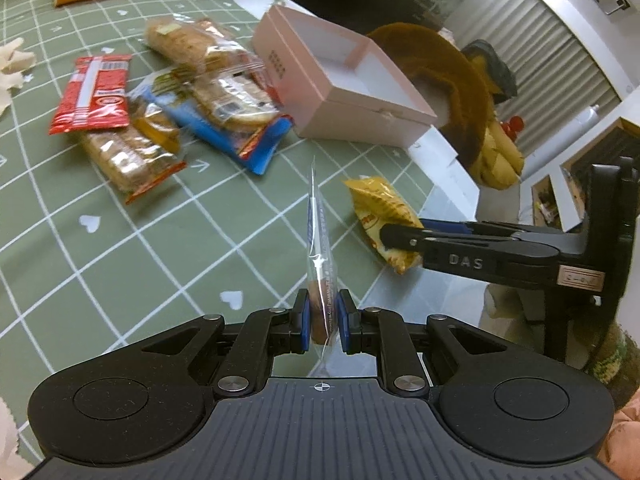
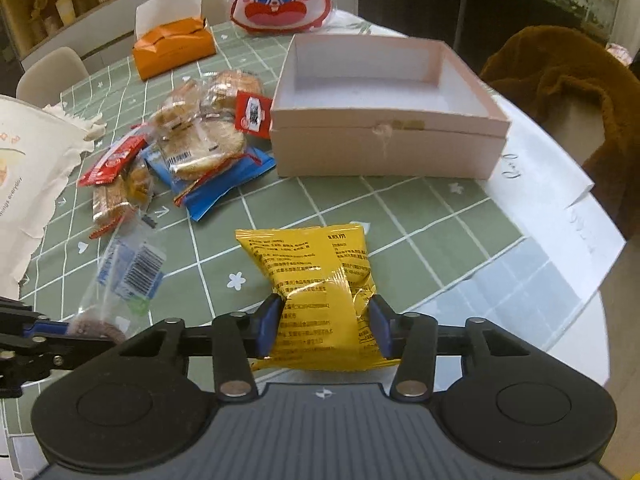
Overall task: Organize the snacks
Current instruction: 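Carry the yellow bag with the right gripper while the left gripper carries the clear packet to the pink box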
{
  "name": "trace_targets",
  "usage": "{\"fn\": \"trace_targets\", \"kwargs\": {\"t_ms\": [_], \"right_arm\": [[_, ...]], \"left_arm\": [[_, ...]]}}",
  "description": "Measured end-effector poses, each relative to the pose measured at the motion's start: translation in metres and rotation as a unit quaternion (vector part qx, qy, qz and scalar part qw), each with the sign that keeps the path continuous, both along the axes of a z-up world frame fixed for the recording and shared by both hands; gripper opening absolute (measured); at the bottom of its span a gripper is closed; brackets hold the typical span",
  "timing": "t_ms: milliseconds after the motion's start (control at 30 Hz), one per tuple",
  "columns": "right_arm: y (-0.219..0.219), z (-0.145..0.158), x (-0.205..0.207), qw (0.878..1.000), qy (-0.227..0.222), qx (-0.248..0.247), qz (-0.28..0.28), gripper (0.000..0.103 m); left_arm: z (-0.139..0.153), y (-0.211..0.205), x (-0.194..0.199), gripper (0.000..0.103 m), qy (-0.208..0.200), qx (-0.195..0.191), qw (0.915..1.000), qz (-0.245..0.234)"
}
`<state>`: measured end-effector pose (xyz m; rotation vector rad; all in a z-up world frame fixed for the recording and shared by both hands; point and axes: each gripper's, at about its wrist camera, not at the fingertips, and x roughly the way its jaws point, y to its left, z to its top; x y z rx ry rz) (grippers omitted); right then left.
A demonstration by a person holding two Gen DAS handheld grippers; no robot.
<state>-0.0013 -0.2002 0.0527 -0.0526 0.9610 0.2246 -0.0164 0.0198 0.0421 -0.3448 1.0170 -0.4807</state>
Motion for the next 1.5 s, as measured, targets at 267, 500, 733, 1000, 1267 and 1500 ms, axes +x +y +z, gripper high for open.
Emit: {"fn": "trace_targets", "kwargs": {"t_ms": [267, 500, 733, 1000, 1267, 1500], "right_arm": [[-0.026, 0.030, 0.001, 0.999, -0.025, 0.028, -0.014, 0.037], [-0.025, 0.009, 0.012, 1.000, 0.026, 0.001, -0.009, 0.045], [-0.021, -0.003, 0.028, 0.998, 0.045, -0.008, 0.039, 0.061], [-0.031, -0.020, 0.044, 0.997, 0.072, 0.009, 0.011, 0.062], [-0.040, 0.026, 0.041, 0.999, 0.036, 0.008, 0.024, 0.058], [-0.055, 0.097, 0.091, 0.999, -0.042, 0.025, 0.010, 0.057]], "left_arm": [[0.009, -0.016, 0.016, 0.018, -0.016, -0.011, 0.9997, -0.014], [-0.007, -0.025, 0.021, 0.018, 0.014, -0.014, 0.9998, -0.009], [-0.012, -0.030, 0.030, 0.018, 0.035, -0.005, 0.9993, 0.007], [-0.006, -0.036, 0.034, 0.018, 0.040, -0.009, 0.9991, 0.009], [0.027, -0.044, 0.062, 0.018, -0.008, -0.050, 0.9986, 0.013], [0.097, -0.060, 0.134, 0.018, -0.105, -0.031, 0.9940, 0.003]]}}
